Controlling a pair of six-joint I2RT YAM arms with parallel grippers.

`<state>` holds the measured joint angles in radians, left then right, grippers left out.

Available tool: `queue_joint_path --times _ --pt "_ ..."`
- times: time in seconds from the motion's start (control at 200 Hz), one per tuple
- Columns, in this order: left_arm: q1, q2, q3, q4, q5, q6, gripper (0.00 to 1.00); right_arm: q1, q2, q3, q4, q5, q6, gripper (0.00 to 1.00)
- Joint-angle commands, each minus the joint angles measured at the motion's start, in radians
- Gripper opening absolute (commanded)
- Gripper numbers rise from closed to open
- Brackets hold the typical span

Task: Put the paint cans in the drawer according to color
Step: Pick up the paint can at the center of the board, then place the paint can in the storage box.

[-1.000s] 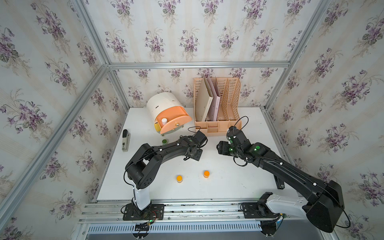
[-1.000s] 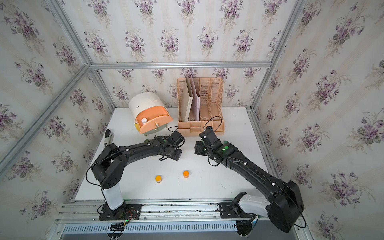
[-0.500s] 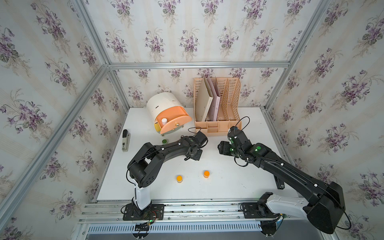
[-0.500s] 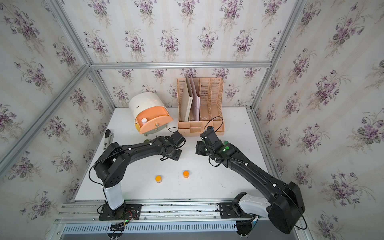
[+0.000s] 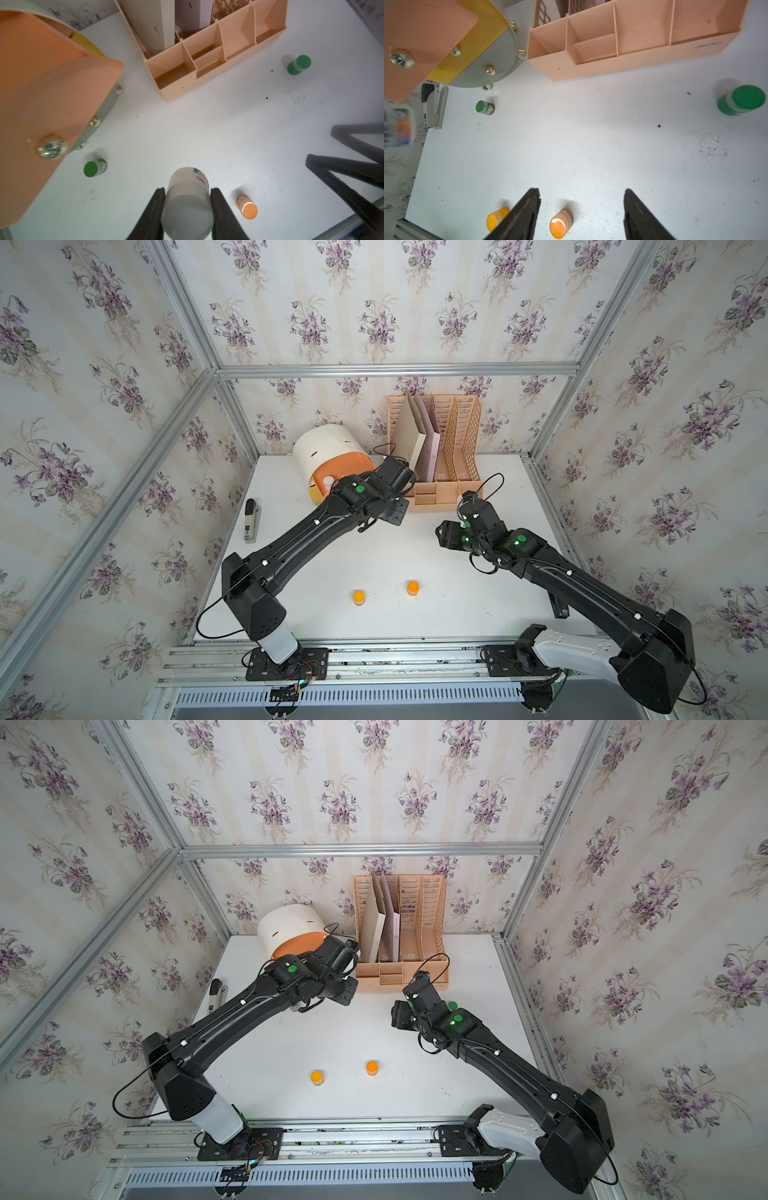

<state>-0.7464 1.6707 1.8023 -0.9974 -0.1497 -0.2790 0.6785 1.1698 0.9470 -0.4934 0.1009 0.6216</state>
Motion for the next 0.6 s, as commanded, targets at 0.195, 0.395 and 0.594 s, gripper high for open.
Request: queue_joint_path --times 0.195,0.395,0.594 --pt "0.106 0.086 0.321 -0.216 -0.077 0.107 0.23 0.000 0.026 -0.016 0.072 -0.076 0.001 0.65" --pt "0.239 0.122 0.386 -0.190 0.000 0.095 0.25 0.001 0.041 -0.033 0.095 -0.110 0.016 0.65" --pt "0.335 0.180 0.437 -0.191 0.053 0.082 0.25 0.000 0.027 -0.045 0.105 -0.113 0.018 0.65"
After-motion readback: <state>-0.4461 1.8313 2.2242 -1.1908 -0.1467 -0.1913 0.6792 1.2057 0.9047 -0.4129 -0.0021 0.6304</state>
